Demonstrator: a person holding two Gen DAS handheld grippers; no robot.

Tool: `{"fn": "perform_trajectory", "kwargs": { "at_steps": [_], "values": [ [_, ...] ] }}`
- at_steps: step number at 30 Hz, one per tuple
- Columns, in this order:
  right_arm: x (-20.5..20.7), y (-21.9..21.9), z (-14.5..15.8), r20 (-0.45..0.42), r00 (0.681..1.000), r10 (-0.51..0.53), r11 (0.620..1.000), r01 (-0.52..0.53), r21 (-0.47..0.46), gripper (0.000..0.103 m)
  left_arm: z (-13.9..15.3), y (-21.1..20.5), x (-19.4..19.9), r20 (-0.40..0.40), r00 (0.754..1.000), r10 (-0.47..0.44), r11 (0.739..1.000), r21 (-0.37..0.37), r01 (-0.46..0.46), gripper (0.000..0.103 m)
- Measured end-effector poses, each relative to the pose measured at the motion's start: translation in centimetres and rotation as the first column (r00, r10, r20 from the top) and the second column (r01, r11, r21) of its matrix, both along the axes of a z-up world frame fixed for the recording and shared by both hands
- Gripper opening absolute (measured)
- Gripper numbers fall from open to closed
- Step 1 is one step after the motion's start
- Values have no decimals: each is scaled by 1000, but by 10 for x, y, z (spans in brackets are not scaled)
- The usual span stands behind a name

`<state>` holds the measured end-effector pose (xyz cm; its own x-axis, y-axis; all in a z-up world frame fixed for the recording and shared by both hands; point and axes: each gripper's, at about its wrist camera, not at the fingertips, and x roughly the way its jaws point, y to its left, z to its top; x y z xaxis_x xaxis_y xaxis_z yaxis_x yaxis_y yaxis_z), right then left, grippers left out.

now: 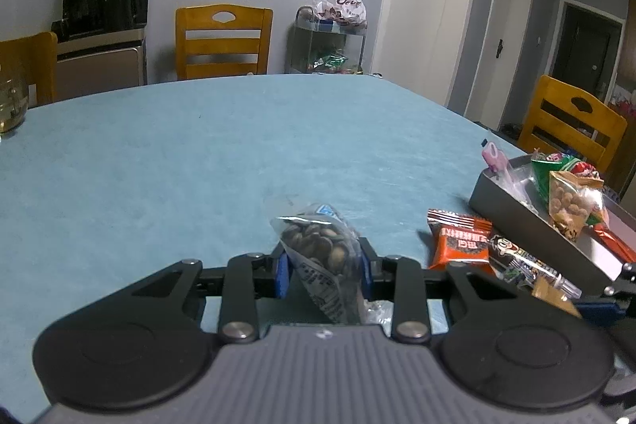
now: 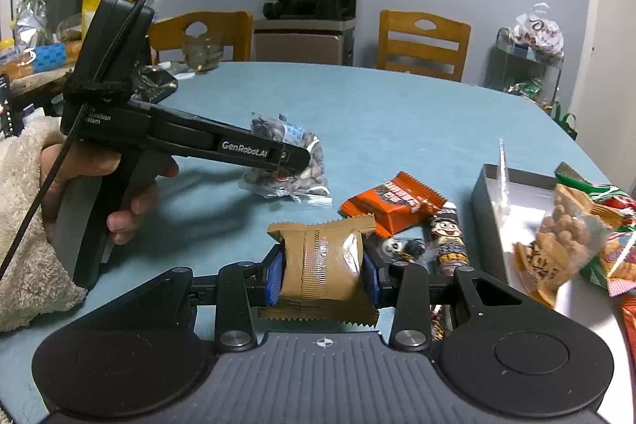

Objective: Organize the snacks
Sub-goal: 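Carry the nut bag with left tool while right tool carries the pastry over the box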

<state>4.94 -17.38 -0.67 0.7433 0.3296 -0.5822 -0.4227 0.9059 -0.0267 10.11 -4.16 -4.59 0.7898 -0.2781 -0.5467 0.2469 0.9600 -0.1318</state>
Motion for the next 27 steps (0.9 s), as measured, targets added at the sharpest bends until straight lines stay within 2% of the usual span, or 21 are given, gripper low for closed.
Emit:
{"fn": "perform_trajectory", "kwargs": {
  "at_steps": [19, 27],
  "values": [
    [-9, -34, 30, 54, 998, -17, 999, 14, 45, 41, 53, 3, -52, 38, 998, 43, 998, 50, -45, 29],
    [-14, -39, 38, 79, 997, -1, 999, -3, 54, 41, 89, 1, -80, 109, 994, 26, 997, 67, -34, 29]
  ]
}}
